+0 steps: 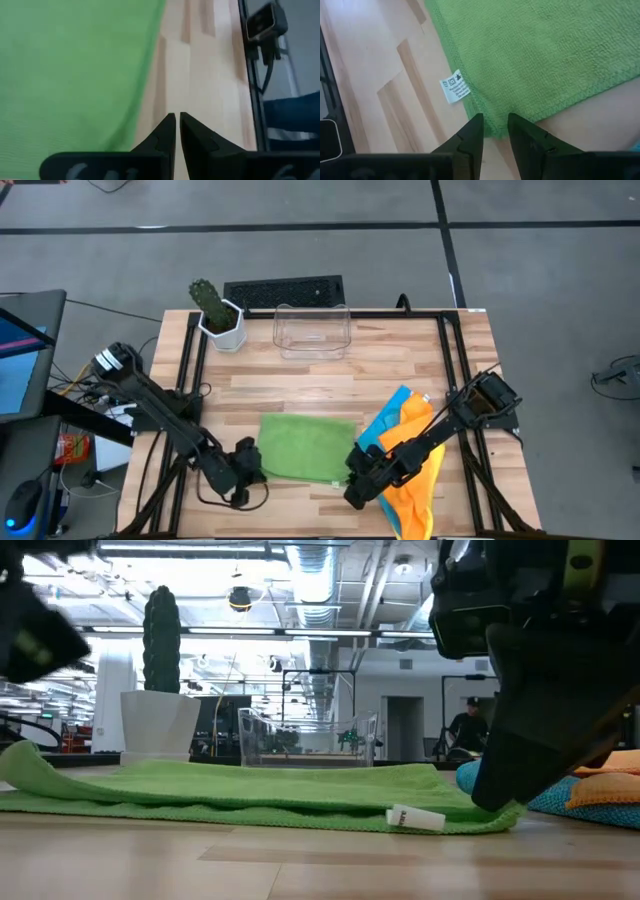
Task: Fold microfiber towels
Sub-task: Fold the green towel
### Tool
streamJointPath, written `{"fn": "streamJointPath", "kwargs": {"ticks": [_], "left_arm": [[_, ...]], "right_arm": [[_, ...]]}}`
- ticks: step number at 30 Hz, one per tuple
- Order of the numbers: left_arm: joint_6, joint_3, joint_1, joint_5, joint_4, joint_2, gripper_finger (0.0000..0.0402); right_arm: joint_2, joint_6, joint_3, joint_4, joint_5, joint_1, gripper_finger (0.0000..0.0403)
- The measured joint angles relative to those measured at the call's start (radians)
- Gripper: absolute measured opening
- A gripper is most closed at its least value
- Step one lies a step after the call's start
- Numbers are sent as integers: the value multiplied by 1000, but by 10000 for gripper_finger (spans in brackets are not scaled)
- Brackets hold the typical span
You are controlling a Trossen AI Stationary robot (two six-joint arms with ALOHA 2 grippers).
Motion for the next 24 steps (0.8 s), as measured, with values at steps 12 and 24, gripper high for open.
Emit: {"fn": "streamJointPath", "kwargs": {"ticks": [12, 24], "left_arm": [[-35, -98, 19, -147, -35, -19, 15], [-96, -100, -53, -81, -8, 87, 15]], "right_arm": [[0, -5, -2, 9, 1, 0, 117], [1, -5, -2, 15, 6, -2, 117]]}}
